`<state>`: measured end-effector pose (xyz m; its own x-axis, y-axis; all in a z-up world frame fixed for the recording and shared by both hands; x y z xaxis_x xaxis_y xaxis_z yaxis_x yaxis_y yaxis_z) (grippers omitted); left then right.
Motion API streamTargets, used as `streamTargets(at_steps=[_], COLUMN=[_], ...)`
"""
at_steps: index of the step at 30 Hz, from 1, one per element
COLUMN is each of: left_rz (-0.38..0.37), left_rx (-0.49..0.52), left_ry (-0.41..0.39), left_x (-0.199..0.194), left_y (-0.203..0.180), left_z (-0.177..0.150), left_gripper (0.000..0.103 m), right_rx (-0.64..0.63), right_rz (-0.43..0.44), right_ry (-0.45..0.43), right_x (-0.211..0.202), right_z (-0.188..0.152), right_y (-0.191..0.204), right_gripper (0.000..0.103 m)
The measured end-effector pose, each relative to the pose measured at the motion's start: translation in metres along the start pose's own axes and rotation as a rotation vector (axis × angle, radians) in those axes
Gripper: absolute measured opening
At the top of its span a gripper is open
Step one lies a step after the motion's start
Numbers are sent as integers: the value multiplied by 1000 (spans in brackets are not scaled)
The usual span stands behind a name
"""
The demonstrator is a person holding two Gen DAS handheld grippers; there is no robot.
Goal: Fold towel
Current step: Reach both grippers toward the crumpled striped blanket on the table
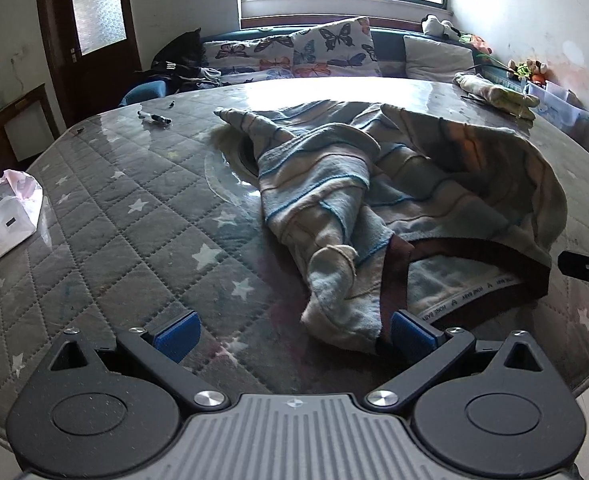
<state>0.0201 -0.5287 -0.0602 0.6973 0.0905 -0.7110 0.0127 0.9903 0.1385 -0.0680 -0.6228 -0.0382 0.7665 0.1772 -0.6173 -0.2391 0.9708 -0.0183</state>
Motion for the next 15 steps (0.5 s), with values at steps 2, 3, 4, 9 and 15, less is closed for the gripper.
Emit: streamTargets(at_steps=[2,3,4,9,15], left_rz=[-1,-4,-7,-22,-14], left_rx=[-4,-5,-6,-12,-29], left_ry=[-2,0,3,16,25], left_x=[-3,-2,-1,0,-2], left_y=[-30,-44,-53,-74,-147], left_z=[-5,-6,-5,-9,-6], left_gripper=[103,103,103,103,103], right_rx=[-5,-6,-7,-8,-14], right_rz=[1,3,5,10,17], right_ry=[0,0,0,-1,-9], right_x=[1,1,1,2,0], right_z=[0,1,1,1,3], right_y=[2,2,2,3,4], right_gripper=[103,103,103,103,103])
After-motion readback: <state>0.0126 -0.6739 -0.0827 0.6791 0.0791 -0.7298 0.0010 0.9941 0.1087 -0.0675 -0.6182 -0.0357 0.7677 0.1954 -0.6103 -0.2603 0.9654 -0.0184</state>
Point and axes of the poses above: each gripper's, at about its wrist camera, not at the fingertips, and x roughly the way its jaws point, y to its left, z to its top, the point moved 2 cm from there along x, roughly the way its jaws point, and after that the axes turned 2 degrees about x, right-handed, at the moved point
